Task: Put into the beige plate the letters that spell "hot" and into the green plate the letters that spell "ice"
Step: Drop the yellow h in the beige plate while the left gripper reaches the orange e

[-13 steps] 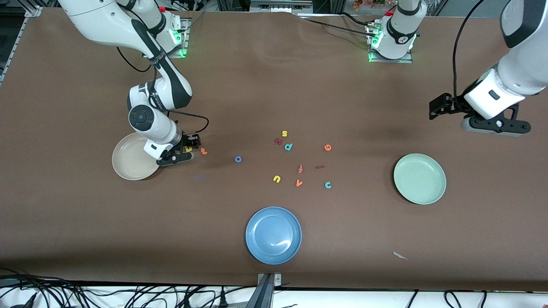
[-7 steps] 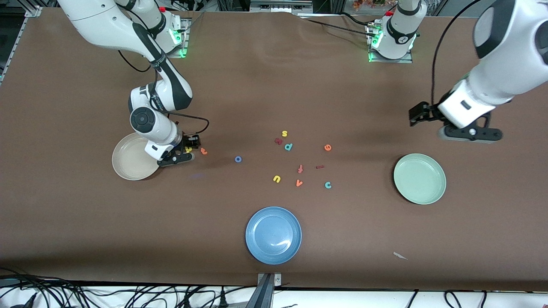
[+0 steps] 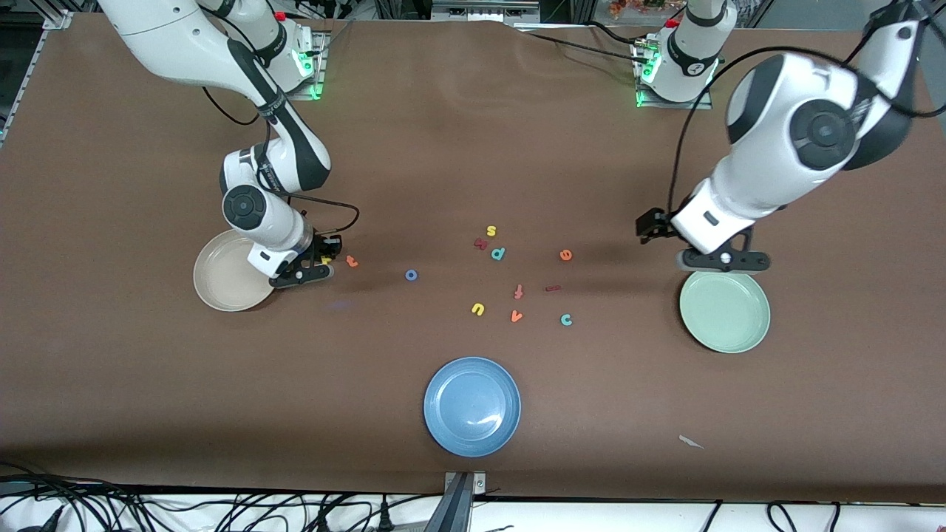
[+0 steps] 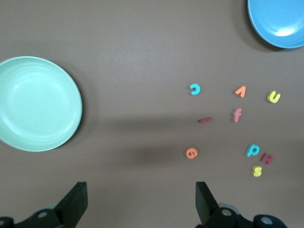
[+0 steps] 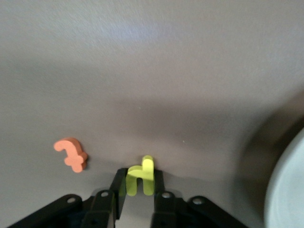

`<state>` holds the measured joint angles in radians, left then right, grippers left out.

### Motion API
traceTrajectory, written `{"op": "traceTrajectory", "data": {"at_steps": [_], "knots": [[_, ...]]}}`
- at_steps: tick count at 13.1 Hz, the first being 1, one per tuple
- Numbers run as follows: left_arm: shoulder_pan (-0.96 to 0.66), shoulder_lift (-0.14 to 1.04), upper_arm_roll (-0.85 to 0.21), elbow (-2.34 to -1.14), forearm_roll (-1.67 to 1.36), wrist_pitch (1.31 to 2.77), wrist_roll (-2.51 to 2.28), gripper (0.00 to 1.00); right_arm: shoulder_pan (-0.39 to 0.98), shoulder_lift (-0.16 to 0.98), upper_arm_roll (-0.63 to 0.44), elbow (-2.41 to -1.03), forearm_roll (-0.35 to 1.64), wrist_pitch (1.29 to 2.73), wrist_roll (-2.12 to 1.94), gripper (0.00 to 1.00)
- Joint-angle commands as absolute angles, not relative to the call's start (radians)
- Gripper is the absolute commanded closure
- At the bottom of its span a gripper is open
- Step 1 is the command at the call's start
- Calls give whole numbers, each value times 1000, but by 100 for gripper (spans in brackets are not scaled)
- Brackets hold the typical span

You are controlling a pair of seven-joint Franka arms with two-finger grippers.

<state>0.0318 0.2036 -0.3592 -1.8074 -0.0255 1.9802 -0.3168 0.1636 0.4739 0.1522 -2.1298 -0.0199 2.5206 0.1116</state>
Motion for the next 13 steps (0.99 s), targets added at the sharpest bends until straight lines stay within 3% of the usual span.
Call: {"op": "traceTrajectory", "data": {"at_steps": [1,4,7,13], "knots": [[34,186,-388,-1908,-32,2103,-377,0,161,489,153,-2132,-32,2531,118,90],[-8,207,-391,-2008,32,2248,-464,0,160,453,152,-2131,-32,2493,117,91],[-75,317,-393,-2016,182,2347,-668,0,158,370,112,-2108,-25,2344,124,90],[-107,483,-393,-2005,281,2479,-796,0,158,328,-91,-2079,-31,2259,-4,90]]}}
